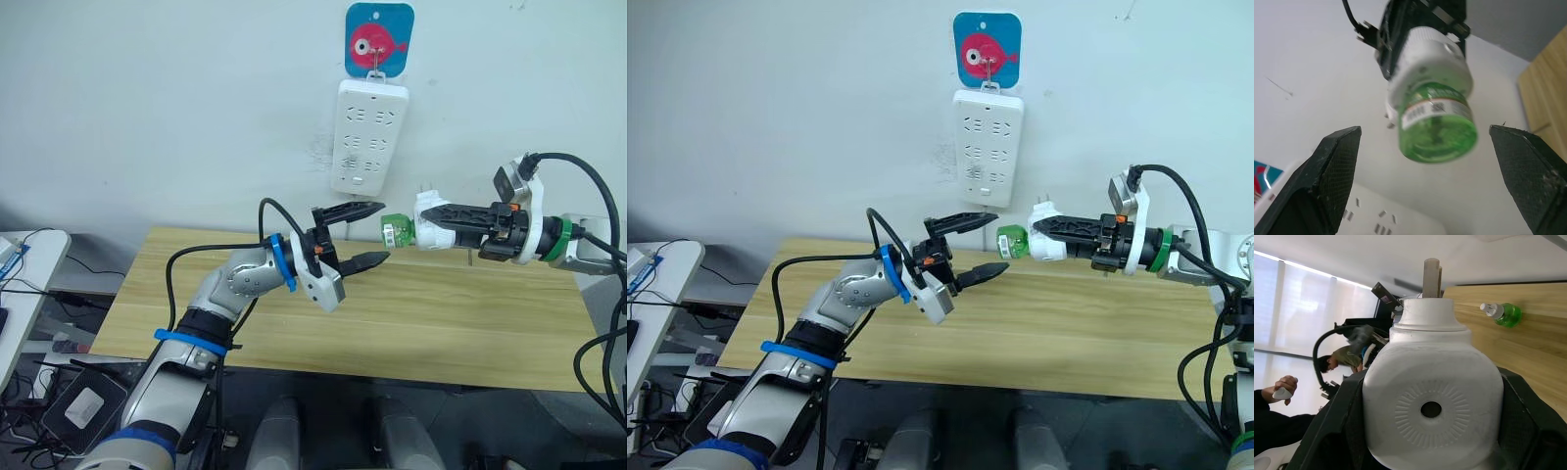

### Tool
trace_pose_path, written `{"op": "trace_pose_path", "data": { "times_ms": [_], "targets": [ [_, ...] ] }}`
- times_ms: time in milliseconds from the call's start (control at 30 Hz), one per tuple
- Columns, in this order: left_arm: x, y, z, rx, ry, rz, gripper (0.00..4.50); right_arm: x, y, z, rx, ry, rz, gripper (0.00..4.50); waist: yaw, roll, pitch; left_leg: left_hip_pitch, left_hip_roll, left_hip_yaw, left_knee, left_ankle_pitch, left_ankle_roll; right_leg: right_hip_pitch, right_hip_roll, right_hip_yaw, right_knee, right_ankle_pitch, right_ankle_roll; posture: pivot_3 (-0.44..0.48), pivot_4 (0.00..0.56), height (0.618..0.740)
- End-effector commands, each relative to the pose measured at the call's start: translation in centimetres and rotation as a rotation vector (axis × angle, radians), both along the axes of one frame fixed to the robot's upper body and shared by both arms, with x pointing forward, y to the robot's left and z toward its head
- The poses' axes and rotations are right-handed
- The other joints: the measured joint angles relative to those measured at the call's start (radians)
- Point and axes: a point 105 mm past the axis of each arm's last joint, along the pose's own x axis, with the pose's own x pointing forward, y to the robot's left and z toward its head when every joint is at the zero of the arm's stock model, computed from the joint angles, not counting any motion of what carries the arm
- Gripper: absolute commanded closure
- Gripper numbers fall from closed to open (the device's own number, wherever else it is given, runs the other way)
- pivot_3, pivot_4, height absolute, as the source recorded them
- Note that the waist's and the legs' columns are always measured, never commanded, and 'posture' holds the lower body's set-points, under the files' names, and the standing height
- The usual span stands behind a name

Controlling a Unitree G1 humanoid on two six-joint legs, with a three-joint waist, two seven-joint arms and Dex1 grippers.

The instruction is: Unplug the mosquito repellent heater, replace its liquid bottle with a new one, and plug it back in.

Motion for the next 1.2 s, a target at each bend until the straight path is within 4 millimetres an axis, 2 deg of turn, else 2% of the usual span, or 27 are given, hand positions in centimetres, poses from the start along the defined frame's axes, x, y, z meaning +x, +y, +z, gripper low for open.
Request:
{"op": "trace_pose_path", "data": {
  "times_ms": [33, 300, 333, 367, 500, 567, 800, 867, 900, 1033, 1133, 1200],
  "targets": [
    [-0.5, -0.6, 0.5, -0.032, -0.025, -0.036, 0.03, -0.6, 0.0, 1.8, 0.038, -0.061, 0.027, 1.52, -0.001, 0.000, 0.000, 0.000, 0.000, 0.000, 0.000, 0.000, 0.000, 0.000, 0.000, 0.000, 0.000, 0.000, 0.000, 0.021, 0.217, 0.740],
    [-0.4, -1.8, -0.1, 0.001, -0.019, -0.066, 0.03, -0.9, 0.4, 1.7, 0.044, -0.068, 0.046, 1.52, -0.003, 0.000, 0.000, 0.000, 0.000, 0.000, 0.000, 0.000, 0.000, 0.000, 0.000, 0.000, 0.000, 0.000, 0.000, 0.008, 0.221, 0.740],
    [-0.4, -1.8, 0.0, -0.002, -0.020, -0.071, 0.42, -0.9, 0.4, 1.7, 0.044, -0.069, 0.050, 1.52, -0.003, 0.000, 0.000, 0.000, 0.000, 0.000, 0.000, 0.000, 0.000, 0.000, 0.000, 0.000, 0.000, 0.000, 0.000, 0.008, 0.221, 0.740],
    [-0.4, -1.8, 0.0, -0.004, -0.021, -0.074, 0.55, -1.0, 0.5, 1.7, 0.043, -0.069, 0.052, 1.52, -0.003, 0.000, 0.000, 0.000, 0.000, 0.000, 0.000, 0.000, 0.000, 0.000, 0.000, 0.000, 0.000, 0.000, 0.000, 0.008, 0.221, 0.740],
    [-0.3, -1.9, 0.0, 0.000, -0.013, -0.075, 1.77, -1.1, 0.5, 1.7, 0.042, -0.069, 0.056, 1.52, -0.003, 0.000, 0.000, 0.000, 0.000, 0.000, 0.000, 0.000, 0.000, 0.000, 0.000, 0.000, 0.000, 0.000, 0.000, 0.008, 0.221, 0.740],
    [-0.3, -1.9, -0.2, 0.010, -0.009, -0.075, 2.21, -1.2, 0.6, 1.6, 0.040, -0.068, 0.062, 1.52, -0.003, 0.000, 0.000, 0.000, 0.000, 0.000, 0.000, 0.000, 0.000, 0.000, 0.000, 0.000, 0.000, 0.000, 0.000, 0.007, 0.221, 0.740],
    [-0.2, -1.9, 0.5, -0.030, 0.079, -0.102, 2.22, -1.8, 0.7, 1.4, 0.018, -0.066, 0.092, 1.52, -0.003, 0.000, 0.000, 0.000, 0.000, 0.000, 0.000, 0.000, 0.000, 0.000, 0.000, 0.000, 0.000, 0.000, 0.000, 0.007, 0.221, 0.740],
    [-1.1, -2.1, 1.4, -0.064, 0.229, -0.184, 2.22, -2.2, 0.7, 1.3, 0.001, -0.066, 0.109, 1.52, -0.004, 0.000, 0.000, 0.000, 0.000, 0.000, 0.000, 0.000, 0.000, 0.000, 0.000, 0.000, 0.000, 0.000, 0.000, 0.009, 0.226, 0.740],
    [-1.4, -2.2, 1.7, -0.063, 0.376, -0.233, 2.22, -2.4, 0.7, 1.2, -0.012, -0.068, 0.119, 1.52, -0.004, 0.000, 0.000, 0.000, 0.000, 0.000, 0.000, 0.000, 0.000, 0.000, 0.000, 0.000, 0.000, 0.000, 0.000, 0.008, 0.225, 0.740],
    [-2.6, -2.0, 3.6, -0.056, 1.169, -0.457, 2.22, -3.3, 0.8, 1.2, -0.038, -0.077, 0.162, 1.52, -0.012, 0.000, 0.000, 0.000, 0.002, -0.005, 0.000, 0.000, 0.000, 0.000, 0.001, -0.001, 0.000, 0.000, 0.000, 0.012, 0.224, 0.740],
    [-3.2, -1.0, 4.5, -0.004, 1.767, -0.602, 2.22, -3.7, 1.0, 1.2, -0.052, -0.084, 0.195, 1.52, -0.020, 0.001, 0.000, 0.000, 0.001, -0.014, 0.001, 0.000, 0.000, 0.002, 0.002, -0.005, 0.001, 0.000, 0.000, 0.027, 0.219, 0.740],
    [-2.6, -0.1, 5.0, -0.025, 2.025, -0.686, 2.22, -3.8, 1.0, 1.2, -0.061, -0.087, 0.209, 1.52, -0.027, 0.001, 0.000, 0.001, 0.001, -0.017, 0.001, 0.000, 0.000, 0.004, 0.003, -0.009, 0.001, -0.001, 0.001, 0.032, 0.217, 0.740]
  ]
}}
